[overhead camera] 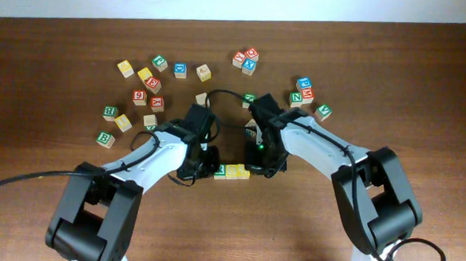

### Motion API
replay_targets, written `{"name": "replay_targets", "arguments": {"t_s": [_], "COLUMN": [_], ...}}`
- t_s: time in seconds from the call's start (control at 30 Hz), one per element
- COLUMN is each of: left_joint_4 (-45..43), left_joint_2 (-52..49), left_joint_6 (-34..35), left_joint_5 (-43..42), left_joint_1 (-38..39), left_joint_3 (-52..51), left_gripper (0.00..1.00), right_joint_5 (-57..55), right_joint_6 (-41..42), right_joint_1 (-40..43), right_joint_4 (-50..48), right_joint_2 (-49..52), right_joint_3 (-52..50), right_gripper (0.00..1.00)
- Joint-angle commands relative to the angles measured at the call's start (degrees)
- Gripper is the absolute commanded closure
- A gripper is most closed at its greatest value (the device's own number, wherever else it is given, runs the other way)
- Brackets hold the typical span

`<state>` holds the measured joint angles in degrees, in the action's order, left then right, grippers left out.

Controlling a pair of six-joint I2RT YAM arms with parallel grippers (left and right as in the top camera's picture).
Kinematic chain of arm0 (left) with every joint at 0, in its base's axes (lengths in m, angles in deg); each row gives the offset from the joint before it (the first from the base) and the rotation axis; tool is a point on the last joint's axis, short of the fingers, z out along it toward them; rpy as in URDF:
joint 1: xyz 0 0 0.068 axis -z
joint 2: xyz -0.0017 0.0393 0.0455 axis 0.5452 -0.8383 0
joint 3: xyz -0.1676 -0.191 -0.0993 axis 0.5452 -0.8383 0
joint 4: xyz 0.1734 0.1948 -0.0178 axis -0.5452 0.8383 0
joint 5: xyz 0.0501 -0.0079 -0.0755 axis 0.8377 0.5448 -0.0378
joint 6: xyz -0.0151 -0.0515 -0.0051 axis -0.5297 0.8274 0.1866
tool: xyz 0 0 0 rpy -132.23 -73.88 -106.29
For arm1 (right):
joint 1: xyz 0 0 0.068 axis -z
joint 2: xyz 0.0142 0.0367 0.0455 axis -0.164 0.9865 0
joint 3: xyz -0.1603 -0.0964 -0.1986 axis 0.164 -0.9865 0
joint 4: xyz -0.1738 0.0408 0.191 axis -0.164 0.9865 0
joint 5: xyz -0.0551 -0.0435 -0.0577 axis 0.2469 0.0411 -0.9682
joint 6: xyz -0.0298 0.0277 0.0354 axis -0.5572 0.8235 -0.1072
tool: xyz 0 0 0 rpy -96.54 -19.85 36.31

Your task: Spell out RSS

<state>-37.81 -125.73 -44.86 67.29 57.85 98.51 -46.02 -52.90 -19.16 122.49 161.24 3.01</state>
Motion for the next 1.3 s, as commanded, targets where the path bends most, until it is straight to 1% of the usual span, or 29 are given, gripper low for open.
{"name": "replay_targets", "arguments": {"t_s": [0.0,0.33,0.43,0.6,0.77,0.83,0.97,1.1,1.13,1.2,1.27], "left_joint_4": [-0.5,-0.3,0.6,3.1,3.6,5.2,11.2,15.0,15.8,17.9,19.3], "left_joint_2": [-0.6,-0.6,-0.6,-0.6,-0.5,-0.1,4.3,13.1,15.8,21.6,24.7], "left_joint_6": [-1.0,-1.0,-1.0,-0.9,-1.0,-1.0,-0.9,-0.9,-1.0,-1.0,-1.0], "left_joint_5": [-1.0,-0.7,1.7,8.8,9.9,10.8,14.6,15.5,15.5,15.9,17.0], "left_joint_1": [1.3,1.4,1.3,1.3,1.3,0.9,-1.6,-4.3,-4.9,-6.2,-6.4], "left_joint_3": [0.1,0.1,0.2,0.2,0.7,2.1,6.0,7.9,7.9,7.9,7.9], "left_gripper": [1.00,1.00,1.00,1.00,1.00,1.00,1.00,1.00,1.00,1.00,0.99], "right_joint_5": [0.8,0.2,-0.5,-4.5,-4.6,-4.5,-7.0,-11.3,-13.0,-15.6,-16.3], "right_joint_6": [0.7,0.7,0.0,0.0,-0.2,-2.1,-3.0,-3.0,-3.0,-2.8,-2.8], "right_joint_1": [-1.1,-1.0,-0.9,0.2,3.2,4.4,5.2,5.1,4.9,4.4,3.6], "right_joint_4": [-0.7,-0.9,-0.9,1.8,4.3,6.6,11.1,17.1,18.8,21.9,23.3], "right_joint_2": [1.3,1.3,1.3,1.3,1.1,0.6,-4.1,-15.1,-18.5,-25.2,-30.1], "right_joint_3": [0.2,0.2,0.2,0.3,0.5,1.1,2.2,2.2,2.2,2.2,2.1], "right_gripper": [0.95,0.95,0.95,0.95,0.96,0.96,0.96,0.95,0.94,0.87,0.70]}}
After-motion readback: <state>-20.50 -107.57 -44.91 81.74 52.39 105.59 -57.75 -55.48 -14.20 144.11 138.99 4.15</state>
